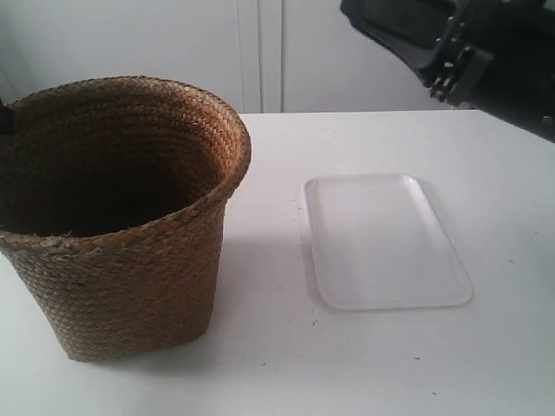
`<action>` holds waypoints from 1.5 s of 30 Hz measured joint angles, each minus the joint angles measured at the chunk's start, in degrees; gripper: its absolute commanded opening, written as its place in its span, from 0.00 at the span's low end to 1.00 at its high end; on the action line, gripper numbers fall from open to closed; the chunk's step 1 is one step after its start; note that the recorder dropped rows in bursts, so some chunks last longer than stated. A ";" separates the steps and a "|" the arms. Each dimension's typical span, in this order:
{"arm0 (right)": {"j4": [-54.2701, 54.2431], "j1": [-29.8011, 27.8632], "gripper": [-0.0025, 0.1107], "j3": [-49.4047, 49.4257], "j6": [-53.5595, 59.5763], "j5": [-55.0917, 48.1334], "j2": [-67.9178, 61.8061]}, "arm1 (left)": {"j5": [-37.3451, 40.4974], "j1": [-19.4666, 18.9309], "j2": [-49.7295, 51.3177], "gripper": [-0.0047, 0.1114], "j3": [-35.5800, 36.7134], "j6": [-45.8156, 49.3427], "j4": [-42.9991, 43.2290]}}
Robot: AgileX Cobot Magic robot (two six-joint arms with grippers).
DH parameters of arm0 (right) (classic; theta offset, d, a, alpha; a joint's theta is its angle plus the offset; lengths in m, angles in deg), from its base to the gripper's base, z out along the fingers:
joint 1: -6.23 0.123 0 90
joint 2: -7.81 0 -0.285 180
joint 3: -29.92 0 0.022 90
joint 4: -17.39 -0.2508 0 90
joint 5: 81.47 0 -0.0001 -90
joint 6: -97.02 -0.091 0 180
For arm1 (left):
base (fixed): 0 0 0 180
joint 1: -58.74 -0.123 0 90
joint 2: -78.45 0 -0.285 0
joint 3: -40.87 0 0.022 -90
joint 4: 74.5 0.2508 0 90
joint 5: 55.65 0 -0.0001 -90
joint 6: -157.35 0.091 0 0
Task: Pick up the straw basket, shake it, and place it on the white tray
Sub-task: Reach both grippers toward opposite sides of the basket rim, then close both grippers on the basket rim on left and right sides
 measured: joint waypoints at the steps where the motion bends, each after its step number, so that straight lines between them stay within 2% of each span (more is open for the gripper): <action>1: 0.86 0.68 0.76 -0.75 -0.94 -2.99 -0.81 | 0.00 0.00 0.00 0.04 0.00 0.25 0.00; 3: 1.81 2.04 0.81 -1.73 -2.18 -8.74 -2.46 | 0.00 0.00 0.00 0.04 0.00 0.57 0.00; 8: 2.54 6.36 0.77 -3.26 -6.24 -17.97 -7.01 | 0.00 0.00 0.00 0.04 0.00 0.95 -0.10; 18: 2.54 15.47 0.77 -10.39 -9.89 -22.97 -18.44 | 0.00 0.00 0.00 0.04 0.00 1.10 -0.74; 23: 2.54 19.03 0.76 -14.71 -11.75 -28.89 -22.92 | 0.00 0.00 0.00 0.04 0.00 2.02 -1.97; 25: 2.54 20.13 0.70 -15.47 -11.99 -31.75 -24.79 | 0.00 0.00 0.00 0.04 0.00 2.80 -2.70; 28: 2.41 21.23 0.53 -16.11 -12.39 -33.79 -26.92 | 0.00 0.00 0.00 0.04 0.00 3.16 -3.03; 30: 2.00 21.46 0.39 -16.45 -12.62 -33.80 -27.48 | 0.00 0.00 0.00 0.04 0.00 3.46 -3.20; 34: 1.59 21.69 0.02 -16.55 -12.87 -33.46 -27.58 | -0.15 0.00 0.00 0.04 0.00 3.93 -4.22; 37: 4.15 21.69 0.02 -16.55 -12.71 -33.25 -27.02 | -2.87 0.00 -0.14 0.04 1.43 5.45 -7.85; 40: 6.52 21.69 0.02 -16.43 -9.97 -33.38 -25.25 | -10.79 1.52 -1.82 0.04 5.88 9.77 -11.99; 43: 8.09 21.69 0.02 -15.60 -6.12 -36.71 -20.87 | -19.86 5.71 -5.06 0.04 11.56 13.45 -13.92; 45: 8.40 21.69 0.02 -14.44 -2.05 -39.18 -16.18 | -26.45 10.31 -8.56 0.04 15.68 15.43 -13.96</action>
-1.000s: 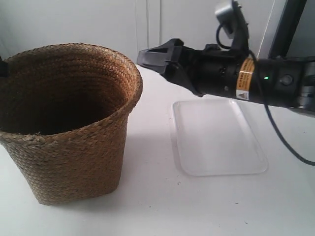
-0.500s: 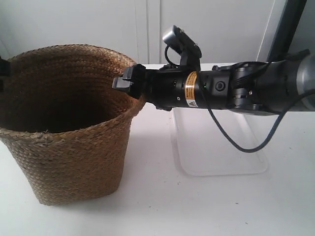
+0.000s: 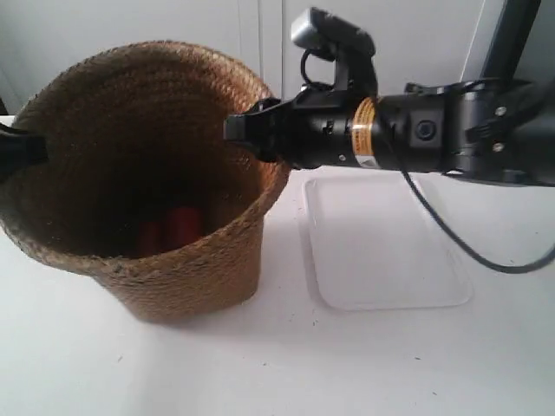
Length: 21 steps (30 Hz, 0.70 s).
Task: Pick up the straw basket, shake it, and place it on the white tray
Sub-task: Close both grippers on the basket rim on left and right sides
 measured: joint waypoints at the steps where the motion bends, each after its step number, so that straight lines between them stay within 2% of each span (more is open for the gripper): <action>1: 0.10 0.00 0.02 1.96 3.75 -1.10 5.54 | -5.32 5.48 -4.79 0.04 3.30 0.33 2.15; 2: 0.10 0.08 0.02 3.43 5.66 -1.45 9.16 | -8.13 8.35 -7.62 0.04 4.93 0.47 3.61; 3: -0.68 1.09 0.02 7.52 9.45 -1.86 16.67 | -12.61 13.26 -12.51 0.04 8.29 0.47 4.74; 4: -1.51 1.96 0.02 9.63 11.26 -1.86 19.36 | -14.30 15.57 -14.89 0.04 10.21 0.00 4.45; 5: -6.68 3.82 0.02 16.20 17.36 -1.56 23.86 | -16.85 18.68 -17.55 0.04 14.03 -0.62 2.69; 6: -10.82 4.46 0.02 19.12 22.28 -1.03 24.58 | -18.22 19.86 -18.14 0.04 16.34 -0.88 2.14; 7: -26.47 5.42 0.02 25.88 38.35 0.52 23.85 | -19.70 20.98 -18.12 0.04 19.75 -0.73 1.91; 8: -38.31 5.97 0.02 29.42 49.22 1.53 22.34 | -19.34 21.38 -17.70 0.04 20.69 0.00 1.91; 9: -43.07 6.04 0.02 30.11 53.04 2.96 22.34 | -18.76 21.61 -17.57 0.04 19.28 0.56 2.41; 12: -41.75 9.67 0.02 25.77 54.23 2.16 30.99 | -10.05 23.23 -18.19 0.04 7.26 0.00 9.46; 13: -41.49 11.63 0.02 25.20 54.14 0.54 33.88 | -9.30 24.30 -18.92 0.04 5.65 -0.92 10.77; 15: -44.31 14.28 0.02 28.59 56.19 0.66 36.01 | -13.01 26.33 -18.91 0.04 9.66 -2.06 11.34; 16: -49.81 14.64 0.02 32.69 61.04 3.26 33.10 | -17.16 26.47 -17.19 0.04 14.46 -2.20 10.73; 18: -57.15 14.90 0.02 35.77 67.12 4.65 29.20 | -21.29 26.47 -14.29 0.04 19.32 -1.84 10.25; 21: -59.01 16.10 0.02 33.39 71.13 1.53 29.13 | -20.02 26.47 -14.35 0.04 17.17 -1.25 11.88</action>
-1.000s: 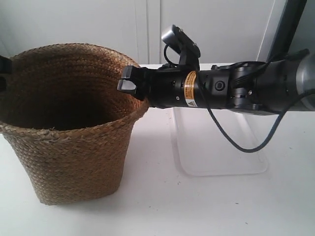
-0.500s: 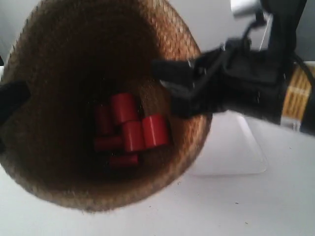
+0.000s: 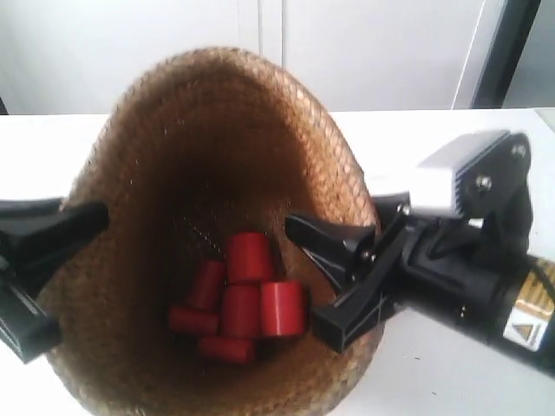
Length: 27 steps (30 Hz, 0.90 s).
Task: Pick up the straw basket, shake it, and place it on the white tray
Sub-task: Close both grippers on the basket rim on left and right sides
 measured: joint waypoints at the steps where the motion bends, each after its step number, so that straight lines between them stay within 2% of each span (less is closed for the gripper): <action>1: 0.51 0.88 0.02 -2.34 0.59 -2.49 1.72 | 1.68 0.00 -1.14 0.04 -2.40 0.00 1.40; 4: 2.45 3.70 0.02 -8.18 2.78 -7.56 7.70 | 3.89 0.00 -5.70 0.04 -6.93 0.12 3.93; 6: 2.35 4.96 0.02 -8.55 3.78 -6.30 10.36 | 3.07 0.09 -9.12 0.04 -6.58 0.40 3.93; 8: 0.43 5.41 0.02 -5.38 4.93 -0.59 9.35 | 0.86 0.09 -10.39 0.04 -2.38 1.25 2.14; 11: -5.38 5.81 0.02 1.55 9.16 10.02 0.34 | -3.61 -0.12 -9.32 0.04 6.43 4.48 -3.06; 13: -7.44 5.96 0.02 0.87 11.93 7.40 -3.64 | -3.21 -0.15 -8.82 0.04 6.83 4.92 -3.04; 15: -8.60 7.05 0.02 -4.69 14.32 -4.50 -2.88 | 3.14 -0.02 -9.24 0.04 1.64 2.25 1.65; 17: -8.20 9.16 0.02 -12.81 16.67 -14.10 0.49 | 10.93 0.36 -10.45 0.04 -6.84 -2.85 7.82; 19: -7.15 10.84 0.02 -17.03 17.92 -15.36 3.80 | 13.07 0.57 -11.90 0.04 -11.74 -5.67 11.92; 20: -6.73 11.52 0.02 -16.96 18.19 -13.91 5.17 | 12.60 0.60 -12.52 0.04 -12.02 -6.44 12.75; 22: -7.34 12.12 0.02 -12.96 18.19 -7.22 5.42 | 10.48 0.64 -12.81 0.04 -8.95 -7.08 12.50; 25: -13.02 12.22 0.02 -3.18 20.00 4.66 -1.14 | 7.85 0.64 -11.51 0.04 0.56 -7.79 9.11; 27: -17.24 12.22 0.02 -0.11 21.26 7.01 -5.51 | 7.86 0.64 -10.10 0.04 3.95 -6.68 6.23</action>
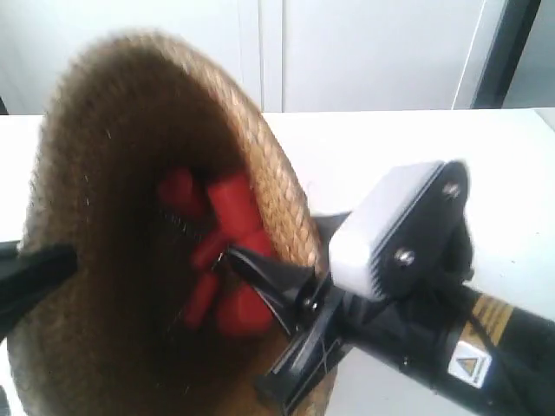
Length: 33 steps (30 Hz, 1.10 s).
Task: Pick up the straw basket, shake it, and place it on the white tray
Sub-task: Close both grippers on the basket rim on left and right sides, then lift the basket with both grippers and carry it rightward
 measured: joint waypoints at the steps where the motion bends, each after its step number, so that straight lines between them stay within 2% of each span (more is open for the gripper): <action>1: -1.34 0.11 0.02 0.11 0.75 -2.14 -0.75 | 1.17 0.00 0.47 0.04 -0.06 1.13 -0.92; 5: -3.04 1.73 0.02 -9.14 4.80 -16.37 6.39 | 9.11 0.00 -0.07 0.04 -10.75 3.06 -1.02; 7: -3.04 2.20 0.02 -12.93 7.17 -19.13 12.00 | 9.03 0.09 -0.94 0.04 -14.77 3.85 -0.61; 10: -4.56 2.52 0.02 -10.32 9.77 -11.92 16.41 | 4.96 0.09 -1.38 0.04 -13.25 4.14 -1.46; 14: -8.61 2.92 0.02 -0.76 11.07 -3.33 13.09 | 1.27 0.09 0.47 0.04 -4.15 4.14 -4.17; 16: -10.60 2.92 0.02 -2.11 11.80 -8.62 12.66 | 4.63 0.09 0.50 0.04 -5.85 3.78 -3.73; 19: -10.52 2.92 0.02 -10.02 12.36 -21.44 16.27 | 13.09 0.13 -1.41 0.04 -14.58 2.21 -1.15; 22: -9.26 3.21 0.02 -12.60 13.73 -19.24 19.55 | 15.56 0.13 -4.77 0.04 -19.58 2.10 -0.30; 25: -10.72 3.72 0.02 -4.43 14.23 -5.72 16.54 | 15.25 0.13 -6.57 0.04 -15.26 2.32 -1.87; 28: -14.53 3.85 0.02 3.69 13.57 3.82 7.77 | 13.09 0.13 -6.56 0.04 -6.51 2.10 -2.96; 31: -15.56 3.85 0.02 2.18 13.21 -0.86 4.82 | 12.58 0.13 -6.48 0.04 -4.74 1.91 -2.30; 33: -15.56 4.21 0.02 -3.56 14.81 -7.55 7.08 | 15.18 0.13 -7.57 0.04 -8.71 1.50 -1.60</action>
